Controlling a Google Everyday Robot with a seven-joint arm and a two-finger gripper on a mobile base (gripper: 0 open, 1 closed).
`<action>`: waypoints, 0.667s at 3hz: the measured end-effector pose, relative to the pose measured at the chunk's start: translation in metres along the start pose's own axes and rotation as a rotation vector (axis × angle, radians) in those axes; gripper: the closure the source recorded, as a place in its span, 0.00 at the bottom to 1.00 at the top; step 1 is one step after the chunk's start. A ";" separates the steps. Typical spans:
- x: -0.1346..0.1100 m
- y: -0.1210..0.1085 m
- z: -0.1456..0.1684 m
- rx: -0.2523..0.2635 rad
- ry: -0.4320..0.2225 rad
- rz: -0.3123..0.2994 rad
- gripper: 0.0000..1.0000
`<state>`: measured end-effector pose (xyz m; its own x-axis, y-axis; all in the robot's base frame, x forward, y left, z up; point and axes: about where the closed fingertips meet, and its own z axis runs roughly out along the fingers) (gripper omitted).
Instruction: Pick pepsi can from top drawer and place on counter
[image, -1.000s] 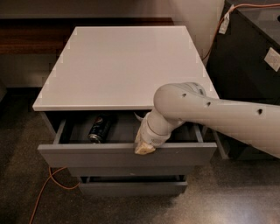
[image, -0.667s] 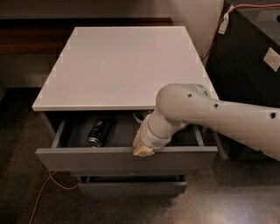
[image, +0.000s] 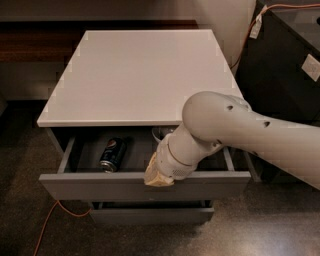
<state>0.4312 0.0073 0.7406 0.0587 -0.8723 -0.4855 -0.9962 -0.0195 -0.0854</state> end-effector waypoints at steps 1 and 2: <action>-0.007 0.007 -0.010 0.003 -0.018 0.002 1.00; -0.005 -0.003 -0.018 0.019 -0.020 0.017 1.00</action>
Offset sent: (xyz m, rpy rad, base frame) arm 0.0205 -0.0152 0.0257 0.0275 -0.0173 -0.0591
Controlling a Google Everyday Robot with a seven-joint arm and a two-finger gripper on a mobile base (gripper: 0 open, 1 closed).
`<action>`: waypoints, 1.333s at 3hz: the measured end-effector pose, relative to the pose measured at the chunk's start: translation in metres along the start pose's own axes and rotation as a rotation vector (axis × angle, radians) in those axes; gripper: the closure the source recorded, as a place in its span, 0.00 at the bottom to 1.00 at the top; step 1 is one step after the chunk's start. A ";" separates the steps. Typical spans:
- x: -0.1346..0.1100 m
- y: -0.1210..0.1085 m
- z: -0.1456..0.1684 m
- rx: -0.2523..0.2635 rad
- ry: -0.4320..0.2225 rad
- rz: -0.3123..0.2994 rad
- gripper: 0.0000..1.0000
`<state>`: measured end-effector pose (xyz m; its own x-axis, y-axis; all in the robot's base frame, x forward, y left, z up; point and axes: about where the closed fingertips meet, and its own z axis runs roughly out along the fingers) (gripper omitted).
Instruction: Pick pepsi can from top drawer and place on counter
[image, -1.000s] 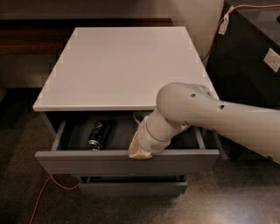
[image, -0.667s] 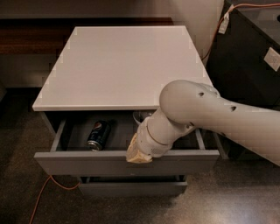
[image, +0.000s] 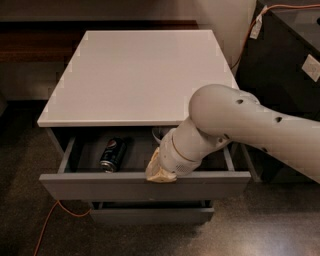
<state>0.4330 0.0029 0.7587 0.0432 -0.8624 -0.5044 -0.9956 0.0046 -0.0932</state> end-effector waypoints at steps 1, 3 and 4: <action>0.008 -0.016 0.009 0.014 0.025 0.010 1.00; 0.022 -0.055 0.047 0.060 0.094 0.016 1.00; 0.029 -0.081 0.048 0.101 0.100 0.047 1.00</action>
Offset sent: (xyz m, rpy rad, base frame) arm 0.0608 0.0046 -0.0593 -0.1216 -0.0438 -0.0363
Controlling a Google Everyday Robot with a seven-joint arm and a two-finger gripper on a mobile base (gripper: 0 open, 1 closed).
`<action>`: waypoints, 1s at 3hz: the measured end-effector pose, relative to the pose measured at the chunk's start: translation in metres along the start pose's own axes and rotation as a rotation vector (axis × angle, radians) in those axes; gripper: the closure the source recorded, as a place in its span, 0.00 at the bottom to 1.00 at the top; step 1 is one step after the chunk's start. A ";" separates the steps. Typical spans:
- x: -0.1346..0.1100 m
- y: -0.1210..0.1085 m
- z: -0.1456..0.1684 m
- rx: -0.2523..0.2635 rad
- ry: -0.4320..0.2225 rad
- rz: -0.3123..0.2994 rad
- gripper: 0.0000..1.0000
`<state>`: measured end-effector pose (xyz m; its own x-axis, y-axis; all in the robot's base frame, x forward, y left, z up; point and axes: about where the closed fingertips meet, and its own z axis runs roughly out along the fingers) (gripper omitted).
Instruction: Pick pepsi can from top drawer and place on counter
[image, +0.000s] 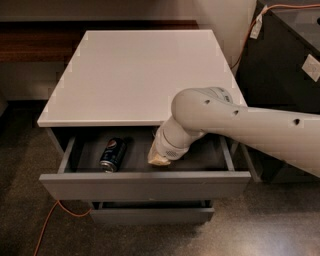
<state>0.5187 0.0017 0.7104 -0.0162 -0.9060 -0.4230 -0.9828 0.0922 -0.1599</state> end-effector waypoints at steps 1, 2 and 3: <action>0.007 -0.013 0.008 0.006 0.016 0.011 1.00; 0.008 -0.012 0.019 -0.012 0.025 0.010 1.00; 0.008 -0.012 0.020 -0.013 0.026 0.010 1.00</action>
Offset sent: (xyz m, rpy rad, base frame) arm 0.0177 0.0018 -0.0307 -0.0319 0.0347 -0.0046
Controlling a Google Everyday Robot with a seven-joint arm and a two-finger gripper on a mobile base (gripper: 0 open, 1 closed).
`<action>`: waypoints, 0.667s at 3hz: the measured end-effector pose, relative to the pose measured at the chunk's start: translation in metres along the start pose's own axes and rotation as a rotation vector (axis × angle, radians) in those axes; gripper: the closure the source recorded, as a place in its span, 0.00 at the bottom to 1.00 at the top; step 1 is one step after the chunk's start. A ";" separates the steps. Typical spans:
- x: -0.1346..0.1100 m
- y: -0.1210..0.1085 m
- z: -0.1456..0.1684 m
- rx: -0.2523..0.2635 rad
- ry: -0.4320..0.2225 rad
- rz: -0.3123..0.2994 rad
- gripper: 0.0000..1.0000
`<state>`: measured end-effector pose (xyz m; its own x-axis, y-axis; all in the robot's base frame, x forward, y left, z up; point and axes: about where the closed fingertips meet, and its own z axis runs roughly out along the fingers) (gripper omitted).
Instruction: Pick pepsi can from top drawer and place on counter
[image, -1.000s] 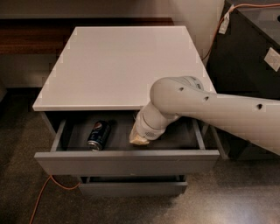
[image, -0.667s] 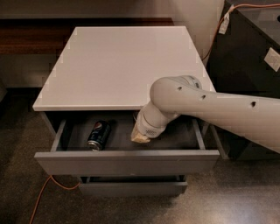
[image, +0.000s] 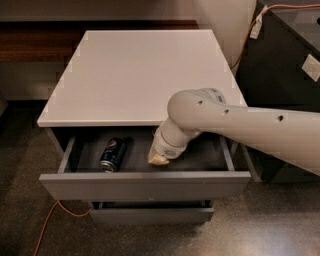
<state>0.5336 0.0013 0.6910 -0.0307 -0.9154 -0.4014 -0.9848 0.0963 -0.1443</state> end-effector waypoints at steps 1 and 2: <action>-0.006 0.018 0.000 -0.035 -0.008 -0.002 1.00; -0.009 0.041 0.001 -0.081 -0.012 -0.001 1.00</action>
Offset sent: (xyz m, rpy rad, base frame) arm -0.0664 0.0177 -0.0060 0.0226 0.1242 0.0536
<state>0.4935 0.0139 0.6876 -0.0278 -0.9108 -0.4120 -0.9955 0.0625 -0.0711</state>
